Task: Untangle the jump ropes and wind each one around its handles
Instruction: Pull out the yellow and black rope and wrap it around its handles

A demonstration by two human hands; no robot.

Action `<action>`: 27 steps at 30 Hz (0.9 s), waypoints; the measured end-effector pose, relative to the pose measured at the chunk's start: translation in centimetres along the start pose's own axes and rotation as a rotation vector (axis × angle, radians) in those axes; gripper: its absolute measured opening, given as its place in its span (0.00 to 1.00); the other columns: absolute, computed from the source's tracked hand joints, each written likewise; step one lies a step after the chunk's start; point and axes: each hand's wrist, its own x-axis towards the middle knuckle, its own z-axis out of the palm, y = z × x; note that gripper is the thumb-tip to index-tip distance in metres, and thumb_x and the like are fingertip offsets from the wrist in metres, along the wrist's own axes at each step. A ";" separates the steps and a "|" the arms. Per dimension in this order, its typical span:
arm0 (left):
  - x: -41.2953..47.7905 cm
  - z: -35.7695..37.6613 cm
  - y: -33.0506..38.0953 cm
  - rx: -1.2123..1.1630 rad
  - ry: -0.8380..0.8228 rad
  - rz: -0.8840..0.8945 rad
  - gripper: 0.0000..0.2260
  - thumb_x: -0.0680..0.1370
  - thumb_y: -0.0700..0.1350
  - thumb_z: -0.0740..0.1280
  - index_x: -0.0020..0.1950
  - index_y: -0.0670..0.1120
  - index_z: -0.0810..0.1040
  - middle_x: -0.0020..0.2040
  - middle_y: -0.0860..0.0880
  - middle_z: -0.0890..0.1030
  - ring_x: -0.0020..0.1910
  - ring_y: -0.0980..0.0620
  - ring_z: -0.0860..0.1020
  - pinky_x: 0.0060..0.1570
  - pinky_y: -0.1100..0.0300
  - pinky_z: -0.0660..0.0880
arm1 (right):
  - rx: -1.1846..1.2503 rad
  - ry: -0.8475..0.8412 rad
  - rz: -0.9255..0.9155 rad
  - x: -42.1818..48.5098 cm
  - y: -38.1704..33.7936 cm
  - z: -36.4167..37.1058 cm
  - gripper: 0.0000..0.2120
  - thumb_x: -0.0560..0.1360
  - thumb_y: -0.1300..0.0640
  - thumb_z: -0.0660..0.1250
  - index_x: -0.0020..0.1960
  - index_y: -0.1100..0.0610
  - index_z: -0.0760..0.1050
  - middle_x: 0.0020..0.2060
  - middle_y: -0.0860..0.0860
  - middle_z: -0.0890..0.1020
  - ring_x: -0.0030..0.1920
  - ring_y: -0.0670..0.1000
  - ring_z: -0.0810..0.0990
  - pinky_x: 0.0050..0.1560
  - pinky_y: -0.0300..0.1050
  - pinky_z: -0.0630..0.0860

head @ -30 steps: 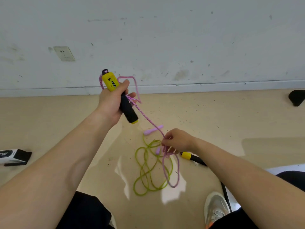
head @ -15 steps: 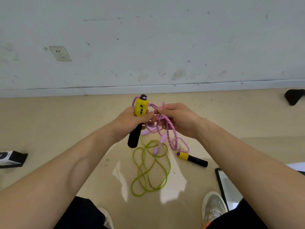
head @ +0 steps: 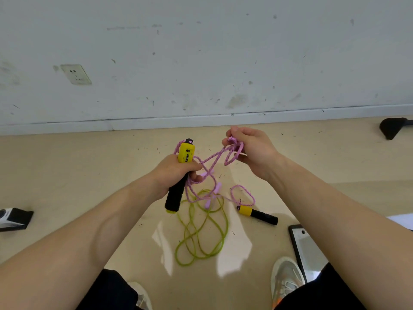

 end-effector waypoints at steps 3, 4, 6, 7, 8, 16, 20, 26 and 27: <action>0.3 -1.2 -0.2 0.255 0.067 -0.037 0.05 0.72 0.41 0.71 0.36 0.42 0.83 0.38 0.42 0.85 0.35 0.48 0.77 0.41 0.56 0.73 | 0.042 0.059 0.078 0.0 -0.1 -0.3 0.14 0.82 0.51 0.63 0.43 0.56 0.80 0.29 0.45 0.77 0.33 0.47 0.73 0.38 0.40 0.68; 0.3 -1.4 -0.2 0.320 0.102 -0.038 0.06 0.71 0.41 0.71 0.35 0.42 0.83 0.39 0.42 0.85 0.34 0.49 0.75 0.40 0.56 0.73 | 0.084 0.056 0.118 0.0 -0.2 -0.4 0.14 0.82 0.52 0.62 0.43 0.57 0.81 0.27 0.45 0.75 0.33 0.48 0.72 0.37 0.40 0.69; 0.6 -1.9 -0.2 0.344 0.154 -0.050 0.06 0.69 0.40 0.71 0.34 0.40 0.83 0.36 0.42 0.85 0.32 0.48 0.74 0.38 0.56 0.72 | 0.194 0.013 0.209 -0.1 -0.5 -0.6 0.15 0.82 0.53 0.59 0.46 0.59 0.81 0.24 0.46 0.69 0.31 0.50 0.72 0.38 0.41 0.73; 0.8 -2.2 -0.3 0.351 0.192 -0.048 0.06 0.69 0.40 0.71 0.34 0.39 0.82 0.35 0.43 0.84 0.31 0.48 0.73 0.37 0.57 0.72 | 0.231 -0.011 0.247 -0.1 -0.7 -0.7 0.16 0.83 0.52 0.58 0.48 0.60 0.81 0.23 0.46 0.65 0.29 0.50 0.70 0.37 0.42 0.74; 0.9 -2.6 -0.3 0.362 0.232 -0.046 0.06 0.70 0.40 0.70 0.34 0.39 0.83 0.34 0.43 0.83 0.31 0.48 0.74 0.37 0.57 0.72 | 0.242 -0.027 0.278 -0.2 -0.9 -0.8 0.18 0.83 0.51 0.56 0.49 0.61 0.81 0.23 0.46 0.63 0.26 0.49 0.68 0.34 0.40 0.74; 1.6 -4.5 -0.6 0.294 0.449 -0.027 0.05 0.72 0.39 0.68 0.36 0.42 0.81 0.35 0.44 0.85 0.36 0.45 0.83 0.43 0.52 0.79 | 0.132 0.131 0.290 0.5 -0.2 -1.3 0.06 0.78 0.58 0.62 0.47 0.60 0.76 0.24 0.46 0.64 0.22 0.47 0.55 0.22 0.37 0.55; 1.2 -4.6 -0.5 0.259 0.344 -0.034 0.04 0.73 0.39 0.70 0.39 0.40 0.82 0.35 0.43 0.84 0.36 0.44 0.80 0.43 0.52 0.79 | 0.179 0.160 0.142 0.5 -0.7 -1.3 0.05 0.79 0.62 0.64 0.51 0.59 0.77 0.37 0.51 0.84 0.27 0.47 0.70 0.25 0.38 0.64; -0.6 -2.7 2.4 -0.207 -0.059 -0.030 0.06 0.79 0.41 0.69 0.42 0.44 0.75 0.32 0.49 0.76 0.35 0.47 0.81 0.46 0.52 0.79 | -0.316 0.092 0.106 0.4 0.3 -0.8 0.09 0.81 0.55 0.58 0.49 0.56 0.76 0.47 0.56 0.85 0.41 0.55 0.82 0.43 0.48 0.76; -0.9 -2.3 3.0 -0.295 -0.079 -0.021 0.06 0.79 0.41 0.68 0.43 0.45 0.75 0.31 0.50 0.75 0.34 0.48 0.80 0.49 0.49 0.79 | -0.554 0.105 0.108 0.5 0.9 -0.8 0.12 0.80 0.53 0.56 0.47 0.58 0.75 0.44 0.57 0.85 0.40 0.56 0.83 0.43 0.49 0.77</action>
